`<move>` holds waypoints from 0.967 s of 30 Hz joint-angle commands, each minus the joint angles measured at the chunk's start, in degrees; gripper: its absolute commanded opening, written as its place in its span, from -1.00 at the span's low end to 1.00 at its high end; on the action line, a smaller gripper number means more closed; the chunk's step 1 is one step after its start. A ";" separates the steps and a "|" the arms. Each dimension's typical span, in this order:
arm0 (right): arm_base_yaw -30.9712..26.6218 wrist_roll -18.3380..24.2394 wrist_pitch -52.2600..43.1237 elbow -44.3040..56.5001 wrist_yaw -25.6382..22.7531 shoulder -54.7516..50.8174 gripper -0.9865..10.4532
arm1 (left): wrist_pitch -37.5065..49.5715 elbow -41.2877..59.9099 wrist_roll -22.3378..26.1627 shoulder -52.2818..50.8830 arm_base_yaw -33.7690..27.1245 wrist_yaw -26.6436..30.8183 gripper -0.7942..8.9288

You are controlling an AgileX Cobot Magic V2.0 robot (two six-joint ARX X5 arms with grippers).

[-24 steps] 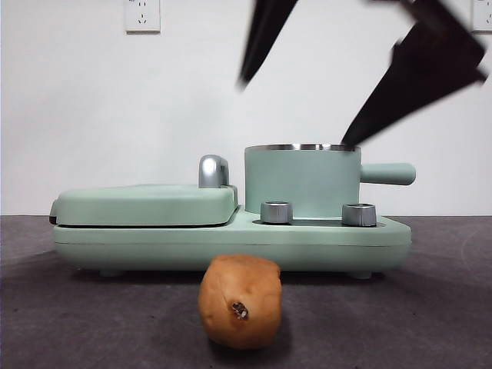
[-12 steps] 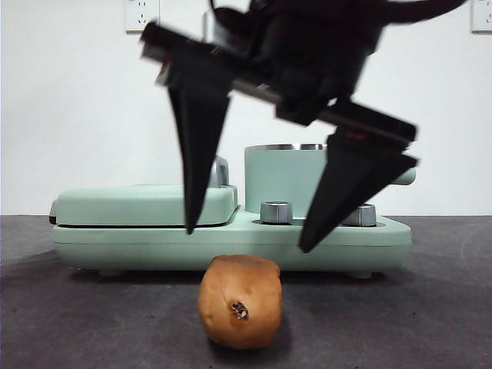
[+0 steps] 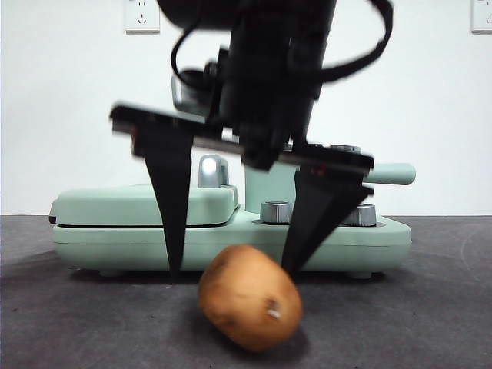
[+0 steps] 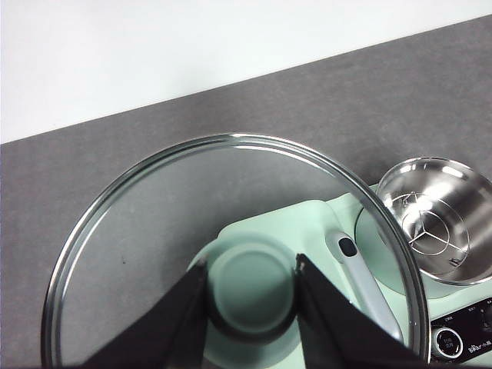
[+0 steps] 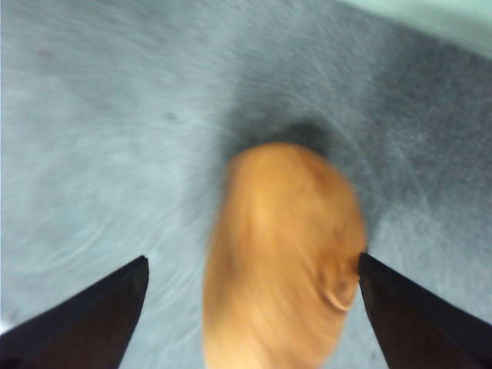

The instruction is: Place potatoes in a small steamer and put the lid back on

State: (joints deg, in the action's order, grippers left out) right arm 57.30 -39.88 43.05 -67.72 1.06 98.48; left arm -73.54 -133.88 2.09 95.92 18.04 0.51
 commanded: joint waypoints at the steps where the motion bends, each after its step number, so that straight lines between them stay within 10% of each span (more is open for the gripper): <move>1: 0.50 0.46 0.02 -0.90 -0.07 2.47 -0.09 | 1.81 -1.90 -0.04 0.15 0.24 0.00 -0.82; 13: -0.13 1.95 2.73 -0.90 -1.84 3.76 -0.10 | 2.43 -1.79 -0.02 0.15 0.24 0.00 -0.82; 29: -1.64 4.94 9.05 -4.92 -0.68 4.26 -0.69 | 2.40 -1.79 0.09 0.15 0.13 0.00 -0.82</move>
State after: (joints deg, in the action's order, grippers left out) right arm 55.29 -35.75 51.90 -70.35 0.43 101.82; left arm -72.99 -133.88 2.11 95.92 18.04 0.51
